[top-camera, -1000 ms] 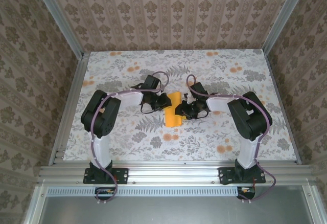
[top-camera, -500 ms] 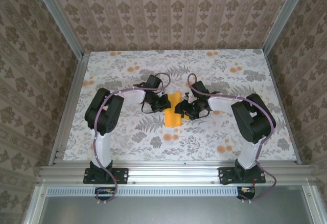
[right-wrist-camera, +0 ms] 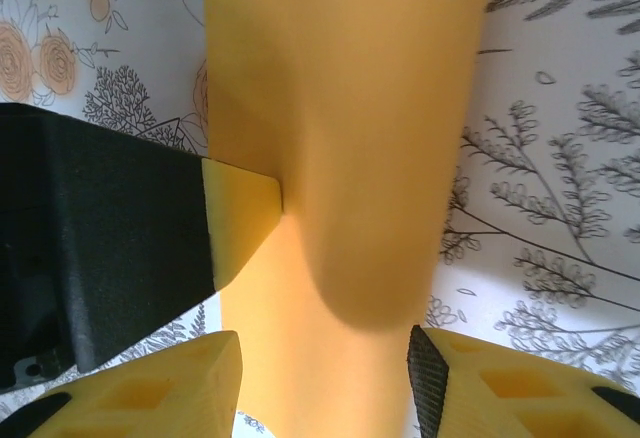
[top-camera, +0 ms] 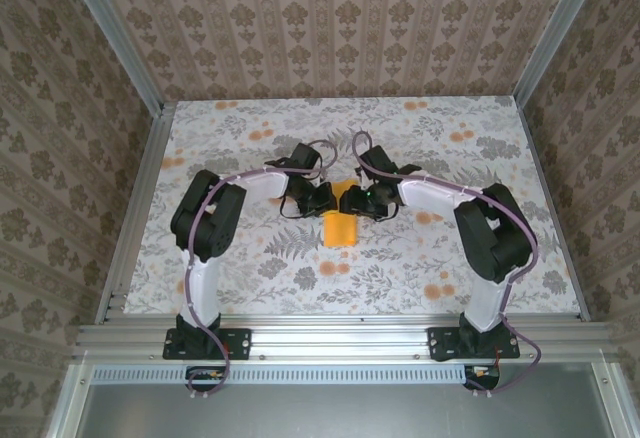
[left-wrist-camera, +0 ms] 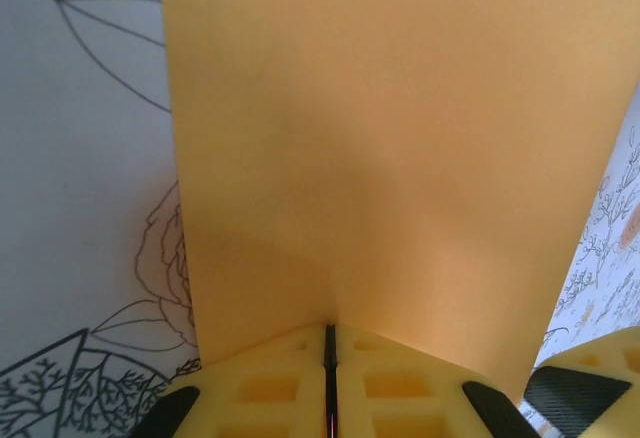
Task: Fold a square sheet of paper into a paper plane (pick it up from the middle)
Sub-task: Hold the square sheet of paper at the center of the table.
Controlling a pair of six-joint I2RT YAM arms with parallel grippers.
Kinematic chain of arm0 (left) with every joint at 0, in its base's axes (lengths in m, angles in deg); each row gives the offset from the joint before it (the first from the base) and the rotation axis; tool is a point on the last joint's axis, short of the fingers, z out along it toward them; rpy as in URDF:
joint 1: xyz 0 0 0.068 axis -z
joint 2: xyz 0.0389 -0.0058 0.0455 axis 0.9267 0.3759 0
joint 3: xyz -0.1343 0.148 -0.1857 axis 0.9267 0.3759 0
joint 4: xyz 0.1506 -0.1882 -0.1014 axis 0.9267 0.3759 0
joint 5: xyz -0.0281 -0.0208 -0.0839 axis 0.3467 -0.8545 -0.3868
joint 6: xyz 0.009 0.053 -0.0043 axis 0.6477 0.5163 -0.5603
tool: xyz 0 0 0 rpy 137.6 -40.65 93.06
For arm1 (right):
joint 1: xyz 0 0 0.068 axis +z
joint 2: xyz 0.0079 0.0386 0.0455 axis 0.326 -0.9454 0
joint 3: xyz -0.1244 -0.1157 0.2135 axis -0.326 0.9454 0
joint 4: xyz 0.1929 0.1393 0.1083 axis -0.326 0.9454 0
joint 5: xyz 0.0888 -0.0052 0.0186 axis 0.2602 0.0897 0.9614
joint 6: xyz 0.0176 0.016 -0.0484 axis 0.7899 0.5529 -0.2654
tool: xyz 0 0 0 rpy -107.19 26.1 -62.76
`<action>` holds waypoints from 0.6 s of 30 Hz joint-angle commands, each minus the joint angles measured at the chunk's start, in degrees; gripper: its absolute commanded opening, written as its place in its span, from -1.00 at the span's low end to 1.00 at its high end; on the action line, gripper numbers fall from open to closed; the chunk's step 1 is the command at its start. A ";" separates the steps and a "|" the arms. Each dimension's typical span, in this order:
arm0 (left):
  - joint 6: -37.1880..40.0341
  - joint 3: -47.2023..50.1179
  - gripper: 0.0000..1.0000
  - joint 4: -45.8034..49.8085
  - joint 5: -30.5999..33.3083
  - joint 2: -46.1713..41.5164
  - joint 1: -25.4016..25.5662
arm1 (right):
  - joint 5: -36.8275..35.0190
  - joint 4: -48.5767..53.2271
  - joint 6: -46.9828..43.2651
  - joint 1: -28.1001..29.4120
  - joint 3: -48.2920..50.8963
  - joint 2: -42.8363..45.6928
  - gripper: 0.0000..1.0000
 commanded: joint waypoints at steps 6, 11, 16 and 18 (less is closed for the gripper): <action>1.02 -1.32 -0.80 2.57 0.11 -0.19 0.39 | -6.01 4.30 -1.51 0.43 -3.12 -3.99 -0.22; 1.68 -3.29 -0.76 3.50 0.68 -1.79 0.30 | -7.89 4.42 -1.09 0.38 -2.16 -3.76 -0.23; 2.79 -4.26 -0.75 4.91 1.17 -1.19 0.30 | -8.38 5.24 -1.81 0.34 -3.01 -2.90 -0.08; 2.79 -4.01 -0.75 4.73 0.98 -0.94 0.30 | -8.43 5.60 -2.58 0.34 -3.84 -3.28 0.00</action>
